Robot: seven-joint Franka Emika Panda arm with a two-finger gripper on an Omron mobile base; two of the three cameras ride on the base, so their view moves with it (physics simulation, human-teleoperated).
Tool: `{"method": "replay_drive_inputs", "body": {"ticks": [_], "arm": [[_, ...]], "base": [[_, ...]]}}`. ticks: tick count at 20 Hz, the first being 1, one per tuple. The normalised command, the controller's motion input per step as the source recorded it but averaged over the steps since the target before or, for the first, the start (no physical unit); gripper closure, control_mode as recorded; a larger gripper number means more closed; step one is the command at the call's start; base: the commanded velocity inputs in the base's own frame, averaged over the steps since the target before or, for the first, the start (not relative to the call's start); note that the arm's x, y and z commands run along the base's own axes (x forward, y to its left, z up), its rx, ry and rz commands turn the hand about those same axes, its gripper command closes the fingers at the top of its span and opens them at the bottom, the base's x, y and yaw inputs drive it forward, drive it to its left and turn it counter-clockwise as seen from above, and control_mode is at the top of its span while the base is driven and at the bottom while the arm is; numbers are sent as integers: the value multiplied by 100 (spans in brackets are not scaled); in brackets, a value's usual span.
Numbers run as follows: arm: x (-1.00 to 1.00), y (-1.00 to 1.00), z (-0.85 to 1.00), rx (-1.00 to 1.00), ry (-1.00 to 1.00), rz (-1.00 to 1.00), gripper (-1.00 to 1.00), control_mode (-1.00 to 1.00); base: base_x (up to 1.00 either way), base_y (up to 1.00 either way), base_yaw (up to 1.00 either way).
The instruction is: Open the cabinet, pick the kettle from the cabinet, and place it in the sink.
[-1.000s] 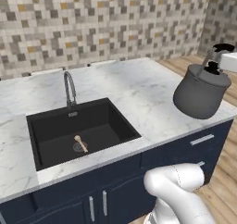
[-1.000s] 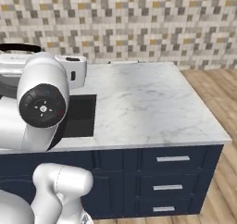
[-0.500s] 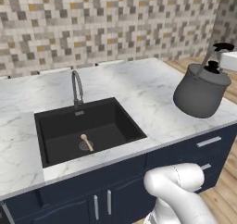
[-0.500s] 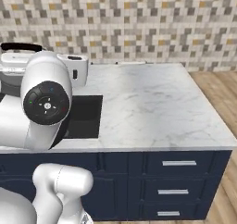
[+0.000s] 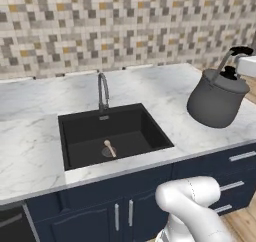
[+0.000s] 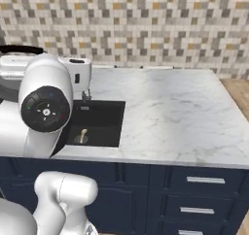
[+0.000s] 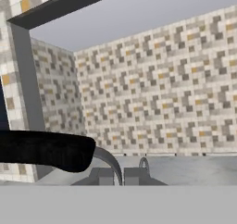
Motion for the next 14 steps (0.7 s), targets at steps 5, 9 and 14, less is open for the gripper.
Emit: {"method": "replay_drive_inputs", "body": {"ticks": [5, 9, 14], "arm": [[0, 0, 0, 0, 0, 0, 100, 100], [0, 0, 0, 0, 0, 0, 100, 100], [0, 0, 0, 0, 0, 0, 100, 100]], "base": [[9, 32, 30], [30, 39, 12], [37, 28, 10]]}}
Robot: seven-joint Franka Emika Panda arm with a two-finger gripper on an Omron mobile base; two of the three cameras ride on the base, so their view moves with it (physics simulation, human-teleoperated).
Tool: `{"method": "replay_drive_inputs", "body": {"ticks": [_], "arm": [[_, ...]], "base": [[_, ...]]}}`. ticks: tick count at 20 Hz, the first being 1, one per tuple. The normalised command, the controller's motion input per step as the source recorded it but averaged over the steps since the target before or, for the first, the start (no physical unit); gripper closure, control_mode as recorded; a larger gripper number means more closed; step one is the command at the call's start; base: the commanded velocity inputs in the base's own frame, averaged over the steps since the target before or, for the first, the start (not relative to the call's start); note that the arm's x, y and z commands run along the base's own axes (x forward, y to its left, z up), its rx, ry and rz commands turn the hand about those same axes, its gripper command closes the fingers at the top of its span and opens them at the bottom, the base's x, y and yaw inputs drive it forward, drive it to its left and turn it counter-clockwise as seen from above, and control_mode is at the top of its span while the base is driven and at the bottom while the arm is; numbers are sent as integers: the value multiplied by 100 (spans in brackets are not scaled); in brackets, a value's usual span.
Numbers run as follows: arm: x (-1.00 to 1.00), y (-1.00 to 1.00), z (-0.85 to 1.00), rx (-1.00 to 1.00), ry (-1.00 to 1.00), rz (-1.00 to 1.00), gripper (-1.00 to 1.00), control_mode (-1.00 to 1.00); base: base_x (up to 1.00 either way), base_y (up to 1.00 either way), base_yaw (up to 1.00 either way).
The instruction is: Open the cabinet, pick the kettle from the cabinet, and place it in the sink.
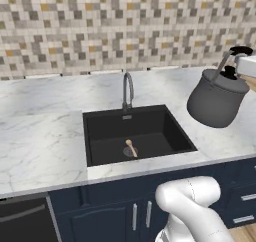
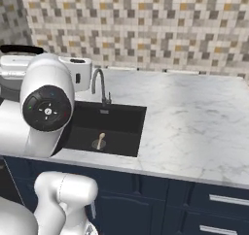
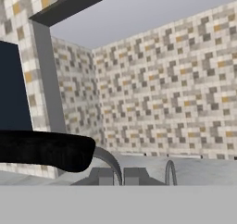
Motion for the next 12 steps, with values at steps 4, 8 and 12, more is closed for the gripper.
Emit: {"method": "replay_drive_inputs", "body": {"ticks": [4, 8, 12], "arm": [[0, 0, 0, 0, 0, 0, 100, 100], [0, 0, 0, 0, 0, 0, 100, 100], [0, 0, 0, 0, 0, 0, 100, 100]], "base": [[38, 14, 6], [43, 10, 3], [46, 10, 2]]}}
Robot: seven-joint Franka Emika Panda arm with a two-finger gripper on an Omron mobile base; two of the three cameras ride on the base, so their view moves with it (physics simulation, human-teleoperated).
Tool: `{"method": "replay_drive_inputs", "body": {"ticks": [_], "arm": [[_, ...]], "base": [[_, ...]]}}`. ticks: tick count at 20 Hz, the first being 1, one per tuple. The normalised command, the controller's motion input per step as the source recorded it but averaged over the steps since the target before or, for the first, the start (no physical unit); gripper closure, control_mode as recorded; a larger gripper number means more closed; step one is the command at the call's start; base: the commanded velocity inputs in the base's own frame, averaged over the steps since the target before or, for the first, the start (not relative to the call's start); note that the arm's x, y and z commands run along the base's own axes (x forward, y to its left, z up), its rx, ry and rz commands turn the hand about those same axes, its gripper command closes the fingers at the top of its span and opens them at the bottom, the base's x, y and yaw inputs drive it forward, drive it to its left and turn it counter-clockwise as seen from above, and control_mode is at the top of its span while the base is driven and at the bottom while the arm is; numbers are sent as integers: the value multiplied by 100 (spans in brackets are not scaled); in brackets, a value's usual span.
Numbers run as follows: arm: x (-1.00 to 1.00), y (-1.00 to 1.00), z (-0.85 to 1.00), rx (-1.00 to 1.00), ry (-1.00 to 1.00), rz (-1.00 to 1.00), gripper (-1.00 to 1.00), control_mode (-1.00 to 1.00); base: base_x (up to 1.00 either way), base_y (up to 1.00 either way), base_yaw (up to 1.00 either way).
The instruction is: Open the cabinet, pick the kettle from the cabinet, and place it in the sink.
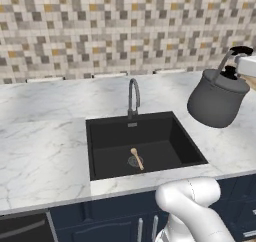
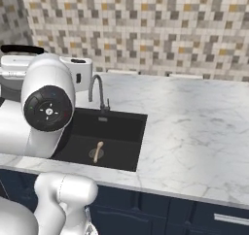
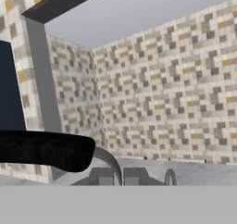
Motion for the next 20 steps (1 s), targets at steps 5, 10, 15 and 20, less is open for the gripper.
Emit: {"method": "replay_drive_inputs", "body": {"ticks": [5, 10, 15, 20], "arm": [[0, 0, 0, 0, 0, 0, 100, 100], [3, 2, -5, 0, 0, 0, 100, -100], [24, 4, -22, 0, 1, 1, 100, -100], [21, 0, -26, 0, 0, 1, 100, -100]], "base": [[38, 11, 2], [19, 9, 2], [0, 0, 0], [0, 0, 0]]}}
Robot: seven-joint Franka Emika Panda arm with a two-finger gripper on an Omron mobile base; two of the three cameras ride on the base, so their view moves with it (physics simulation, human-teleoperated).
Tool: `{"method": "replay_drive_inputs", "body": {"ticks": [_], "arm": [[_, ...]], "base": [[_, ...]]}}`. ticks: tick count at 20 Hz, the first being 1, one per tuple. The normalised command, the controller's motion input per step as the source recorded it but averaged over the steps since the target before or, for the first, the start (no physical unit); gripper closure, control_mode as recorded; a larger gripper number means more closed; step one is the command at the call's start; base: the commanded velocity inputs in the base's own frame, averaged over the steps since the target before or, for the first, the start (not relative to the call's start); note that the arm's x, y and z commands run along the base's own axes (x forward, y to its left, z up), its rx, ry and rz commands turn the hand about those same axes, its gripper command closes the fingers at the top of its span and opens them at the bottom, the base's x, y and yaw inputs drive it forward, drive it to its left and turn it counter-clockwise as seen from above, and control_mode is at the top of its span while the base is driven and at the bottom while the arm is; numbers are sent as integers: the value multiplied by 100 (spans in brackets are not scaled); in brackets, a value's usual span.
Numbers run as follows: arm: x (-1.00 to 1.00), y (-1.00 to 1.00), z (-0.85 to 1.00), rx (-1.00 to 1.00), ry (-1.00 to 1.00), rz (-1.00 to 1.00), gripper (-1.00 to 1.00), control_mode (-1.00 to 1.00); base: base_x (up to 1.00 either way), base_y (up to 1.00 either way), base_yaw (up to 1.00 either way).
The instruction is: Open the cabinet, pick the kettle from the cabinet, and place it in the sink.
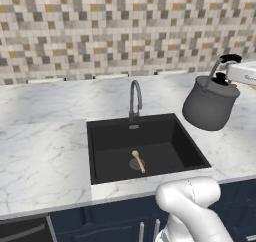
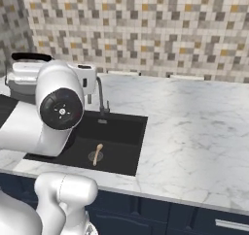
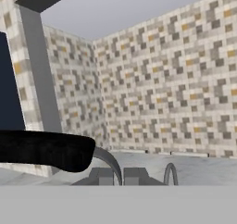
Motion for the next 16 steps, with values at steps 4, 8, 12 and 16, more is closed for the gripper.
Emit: {"method": "replay_drive_inputs", "body": {"ticks": [4, 8, 12, 16], "arm": [[12, 0, -35, -1, 0, 4, 100, -100], [19, 3, -44, -4, 0, 8, 100, -100], [21, 5, -42, -7, 0, 7, 100, -100], [16, 1, -27, -10, 0, 7, 100, -100]], "base": [[0, 0, 0], [0, 0, 0], [0, 0, 0], [0, 0, 0]]}}
